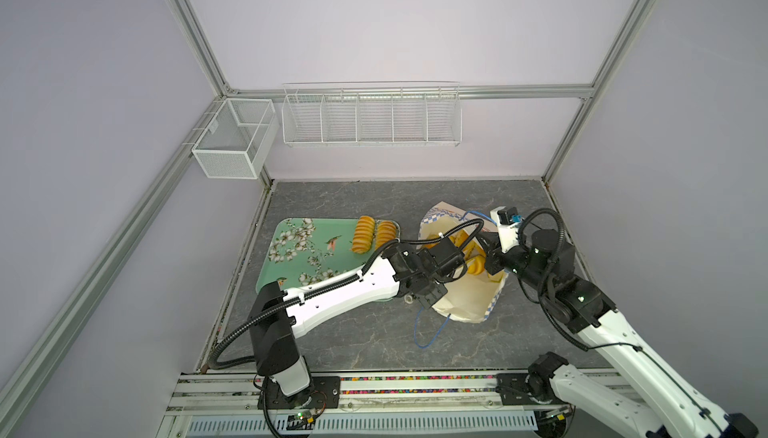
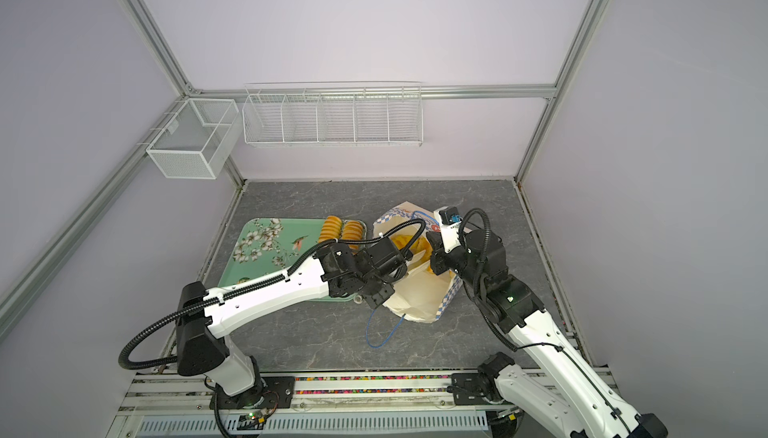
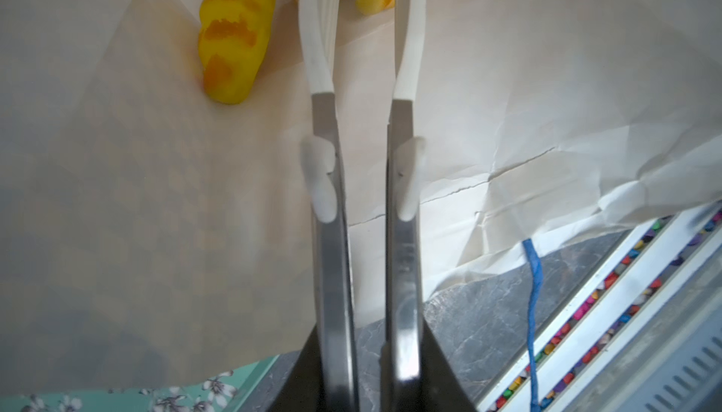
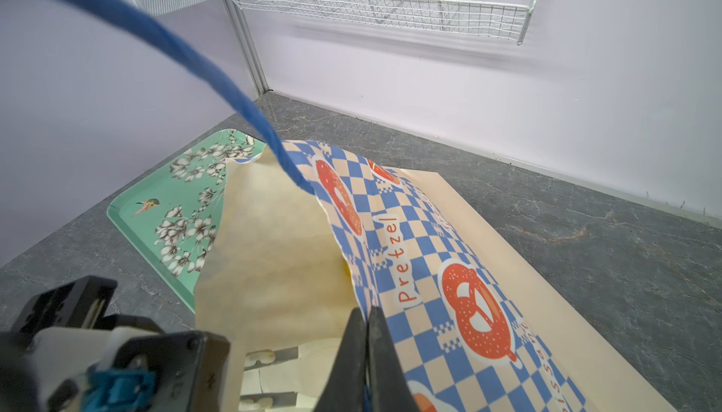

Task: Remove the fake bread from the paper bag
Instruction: 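Insert the tongs into the bag and clamp a round yellow bun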

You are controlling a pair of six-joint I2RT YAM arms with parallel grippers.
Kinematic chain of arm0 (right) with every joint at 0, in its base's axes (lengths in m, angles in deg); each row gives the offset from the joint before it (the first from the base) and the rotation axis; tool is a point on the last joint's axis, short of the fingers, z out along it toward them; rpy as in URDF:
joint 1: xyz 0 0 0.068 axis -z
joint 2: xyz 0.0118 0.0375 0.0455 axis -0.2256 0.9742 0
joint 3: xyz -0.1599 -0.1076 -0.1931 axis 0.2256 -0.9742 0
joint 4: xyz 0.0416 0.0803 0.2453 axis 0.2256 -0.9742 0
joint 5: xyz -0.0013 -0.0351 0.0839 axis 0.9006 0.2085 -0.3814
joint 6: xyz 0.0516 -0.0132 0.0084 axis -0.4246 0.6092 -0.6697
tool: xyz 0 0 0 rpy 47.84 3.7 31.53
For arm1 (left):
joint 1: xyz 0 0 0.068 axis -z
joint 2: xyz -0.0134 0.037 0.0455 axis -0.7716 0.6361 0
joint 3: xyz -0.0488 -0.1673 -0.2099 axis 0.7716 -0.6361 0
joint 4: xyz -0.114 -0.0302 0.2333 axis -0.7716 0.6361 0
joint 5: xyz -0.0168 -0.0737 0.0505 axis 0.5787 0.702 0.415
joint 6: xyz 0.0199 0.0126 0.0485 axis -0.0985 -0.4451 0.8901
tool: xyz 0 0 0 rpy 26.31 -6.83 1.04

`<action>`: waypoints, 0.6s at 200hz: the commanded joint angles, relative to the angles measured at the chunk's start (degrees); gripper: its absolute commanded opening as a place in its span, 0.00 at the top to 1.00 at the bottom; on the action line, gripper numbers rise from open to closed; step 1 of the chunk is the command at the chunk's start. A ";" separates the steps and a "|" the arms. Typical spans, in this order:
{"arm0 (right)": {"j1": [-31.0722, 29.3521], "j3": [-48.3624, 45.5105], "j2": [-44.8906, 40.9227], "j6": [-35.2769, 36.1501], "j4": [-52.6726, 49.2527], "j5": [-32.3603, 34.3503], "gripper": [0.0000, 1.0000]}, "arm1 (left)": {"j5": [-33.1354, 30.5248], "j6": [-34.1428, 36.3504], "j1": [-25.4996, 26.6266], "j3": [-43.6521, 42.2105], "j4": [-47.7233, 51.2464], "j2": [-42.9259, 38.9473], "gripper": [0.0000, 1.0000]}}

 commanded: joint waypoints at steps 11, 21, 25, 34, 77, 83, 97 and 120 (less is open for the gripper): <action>0.39 0.44 -1.03 0.26 -0.97 -0.91 0.93 | -5.01 8.34 -0.05 1.28 -0.33 2.43 0.70; 0.32 0.51 -0.99 0.21 -1.03 -1.00 0.93 | -5.09 8.83 -0.06 1.86 -0.55 3.42 0.70; 0.36 0.60 -1.02 0.28 -1.12 -1.03 0.93 | -5.04 9.05 -0.05 2.15 -0.64 3.84 0.70; 0.31 0.77 -0.82 0.30 -1.33 -0.96 0.93 | -4.83 9.36 -0.08 2.81 -0.68 4.93 0.70; 0.34 2.64 -0.87 0.52 -2.48 -1.22 0.93 | -3.72 9.61 -0.07 4.53 -2.47 7.88 0.69; 0.37 2.58 -1.00 0.62 -2.58 -1.20 0.93 | -3.69 9.66 -0.08 4.92 -2.47 8.35 0.69; 0.33 2.56 -1.01 0.76 -2.66 -1.24 0.93 | -3.81 9.67 -0.08 5.82 -2.05 9.35 0.69; 0.31 2.64 -1.03 1.08 -2.92 -1.55 0.93 | -3.43 9.89 -0.13 6.31 -2.31 10.65 0.69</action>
